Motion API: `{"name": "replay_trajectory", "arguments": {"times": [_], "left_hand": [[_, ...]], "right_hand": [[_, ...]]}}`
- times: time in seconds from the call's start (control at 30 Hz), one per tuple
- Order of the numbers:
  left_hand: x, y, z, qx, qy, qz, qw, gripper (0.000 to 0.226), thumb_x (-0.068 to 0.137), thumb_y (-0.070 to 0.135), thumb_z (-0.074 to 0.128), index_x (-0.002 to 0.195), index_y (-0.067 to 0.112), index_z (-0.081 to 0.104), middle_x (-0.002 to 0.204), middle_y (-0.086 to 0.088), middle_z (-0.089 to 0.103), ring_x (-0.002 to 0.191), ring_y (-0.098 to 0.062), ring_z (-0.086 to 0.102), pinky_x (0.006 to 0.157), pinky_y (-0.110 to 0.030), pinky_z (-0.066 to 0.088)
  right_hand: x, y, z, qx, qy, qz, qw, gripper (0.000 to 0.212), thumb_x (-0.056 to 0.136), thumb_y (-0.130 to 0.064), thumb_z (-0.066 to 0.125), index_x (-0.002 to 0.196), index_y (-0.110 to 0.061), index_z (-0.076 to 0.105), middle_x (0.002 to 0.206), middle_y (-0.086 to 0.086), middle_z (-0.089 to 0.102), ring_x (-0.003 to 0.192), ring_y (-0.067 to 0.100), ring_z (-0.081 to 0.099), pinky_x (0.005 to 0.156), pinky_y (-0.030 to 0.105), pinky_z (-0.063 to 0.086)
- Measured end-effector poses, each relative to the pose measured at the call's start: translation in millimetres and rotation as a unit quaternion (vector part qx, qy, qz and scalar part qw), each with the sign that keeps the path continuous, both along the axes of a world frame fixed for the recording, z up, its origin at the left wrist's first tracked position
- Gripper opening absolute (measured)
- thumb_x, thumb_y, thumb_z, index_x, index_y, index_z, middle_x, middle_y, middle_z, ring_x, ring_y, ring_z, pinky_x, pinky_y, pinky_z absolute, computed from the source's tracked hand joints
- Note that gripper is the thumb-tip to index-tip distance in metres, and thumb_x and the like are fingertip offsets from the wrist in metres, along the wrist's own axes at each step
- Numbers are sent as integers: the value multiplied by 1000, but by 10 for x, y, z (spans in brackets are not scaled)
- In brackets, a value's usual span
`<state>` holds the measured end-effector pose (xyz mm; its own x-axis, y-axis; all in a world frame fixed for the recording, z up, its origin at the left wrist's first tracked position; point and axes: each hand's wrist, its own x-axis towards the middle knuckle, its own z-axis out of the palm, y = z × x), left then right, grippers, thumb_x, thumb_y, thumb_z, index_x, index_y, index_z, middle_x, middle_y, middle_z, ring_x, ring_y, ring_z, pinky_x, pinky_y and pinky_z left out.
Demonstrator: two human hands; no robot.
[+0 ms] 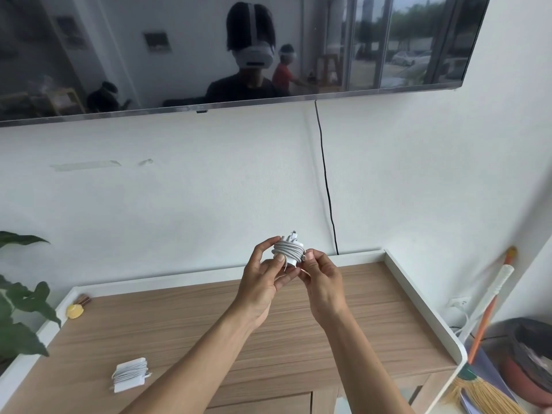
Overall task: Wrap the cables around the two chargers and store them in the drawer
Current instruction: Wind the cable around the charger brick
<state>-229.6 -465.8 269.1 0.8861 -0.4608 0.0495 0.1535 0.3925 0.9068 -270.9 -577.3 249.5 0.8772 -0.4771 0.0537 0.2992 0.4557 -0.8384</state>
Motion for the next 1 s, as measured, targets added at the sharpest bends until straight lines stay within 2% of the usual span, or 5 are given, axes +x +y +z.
{"name": "replay_trajectory", "arguments": {"times": [0.23, 0.43, 0.7, 0.87, 1.0], "left_hand": [[57, 96, 24, -14, -3, 17, 1000, 32, 97, 7, 53, 127, 16, 55, 104, -25, 66, 101, -31, 63, 84, -33, 56], [58, 112, 1, 11, -33, 44, 998, 32, 95, 9, 56, 126, 16, 55, 97, -23, 64, 92, -26, 65, 81, -34, 57], [59, 95, 7, 38, -65, 51, 996, 30, 95, 7, 56, 123, 16, 55, 88, -17, 65, 84, -22, 65, 82, -38, 58], [-1, 15, -15, 42, -75, 74, 994, 28, 95, 6, 56, 120, 17, 56, 88, -15, 66, 83, -16, 67, 81, -34, 59], [-19, -44, -21, 44, -85, 87, 992, 27, 95, 5, 55, 120, 18, 56, 88, -12, 67, 82, -13, 67, 80, -33, 59]], "right_hand": [[-38, 55, 26, -118, -21, -60, 991, 12, 95, -7, 55, 105, -9, 61, 87, 7, 70, 82, 18, 68, 79, 29, 57], [-14, 128, 10, -219, -5, -96, 971, 8, 86, -13, 69, 93, -11, 64, 84, -4, 74, 81, 11, 71, 72, 19, 52], [59, 99, -31, -261, 36, -160, 951, 8, 91, -23, 64, 87, -16, 68, 76, -1, 73, 75, 13, 70, 68, 24, 55], [79, 137, 9, -314, 78, -229, 918, 9, 91, -17, 59, 83, -17, 63, 76, -10, 68, 72, 1, 64, 58, 9, 45], [69, 149, -31, -350, 87, -262, 895, 8, 92, -14, 54, 86, -13, 58, 79, -6, 67, 70, 2, 63, 58, 10, 44]]}}
